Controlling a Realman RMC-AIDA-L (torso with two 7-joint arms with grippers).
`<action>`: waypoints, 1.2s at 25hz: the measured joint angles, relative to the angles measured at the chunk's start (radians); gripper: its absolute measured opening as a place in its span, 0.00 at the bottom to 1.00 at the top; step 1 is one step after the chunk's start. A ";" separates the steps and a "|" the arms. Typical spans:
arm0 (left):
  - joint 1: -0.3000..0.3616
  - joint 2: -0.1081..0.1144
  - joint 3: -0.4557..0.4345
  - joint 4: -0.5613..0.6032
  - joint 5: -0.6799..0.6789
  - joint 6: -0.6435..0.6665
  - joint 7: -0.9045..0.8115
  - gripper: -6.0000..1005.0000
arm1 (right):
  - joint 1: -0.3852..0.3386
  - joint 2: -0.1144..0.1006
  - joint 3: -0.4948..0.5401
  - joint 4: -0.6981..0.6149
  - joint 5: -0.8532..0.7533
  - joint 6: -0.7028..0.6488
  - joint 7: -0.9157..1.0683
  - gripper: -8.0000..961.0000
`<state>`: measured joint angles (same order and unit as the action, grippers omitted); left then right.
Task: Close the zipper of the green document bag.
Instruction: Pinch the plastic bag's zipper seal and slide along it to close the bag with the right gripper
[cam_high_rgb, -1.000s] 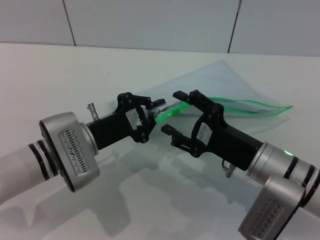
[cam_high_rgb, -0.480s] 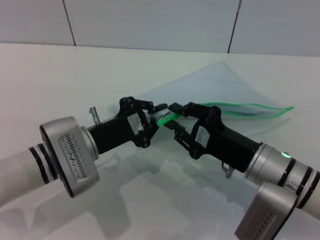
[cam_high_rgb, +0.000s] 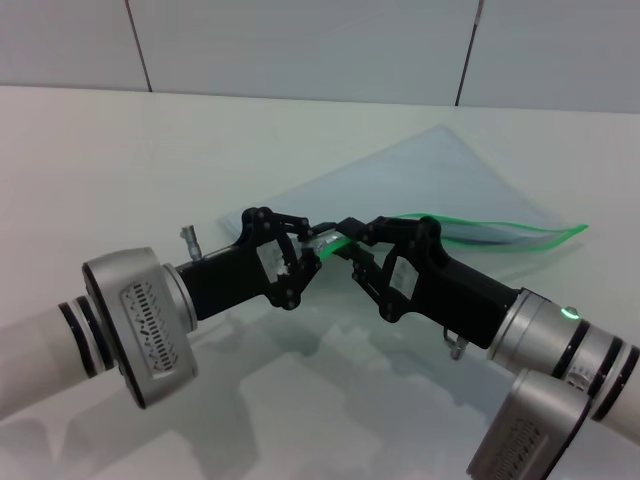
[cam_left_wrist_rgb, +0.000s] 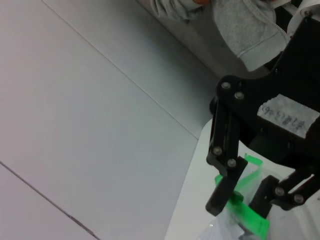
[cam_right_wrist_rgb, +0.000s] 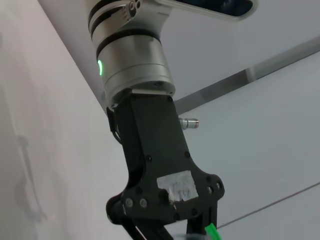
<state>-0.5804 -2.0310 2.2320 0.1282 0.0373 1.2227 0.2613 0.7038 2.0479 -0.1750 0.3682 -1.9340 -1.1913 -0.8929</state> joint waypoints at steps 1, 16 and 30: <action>0.000 0.000 0.000 0.000 0.000 0.000 0.000 0.05 | -0.001 0.000 0.002 0.000 0.000 0.000 -0.003 0.28; 0.004 0.000 0.000 -0.001 0.001 0.000 0.005 0.05 | -0.008 0.000 0.005 0.006 -0.003 0.042 -0.008 0.11; 0.022 0.000 0.000 -0.008 0.001 -0.008 0.049 0.05 | -0.032 0.000 0.013 0.051 0.001 0.052 -0.050 0.09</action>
<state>-0.5585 -2.0310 2.2318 0.1203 0.0383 1.2143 0.3107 0.6715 2.0477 -0.1623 0.4189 -1.9329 -1.1395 -0.9428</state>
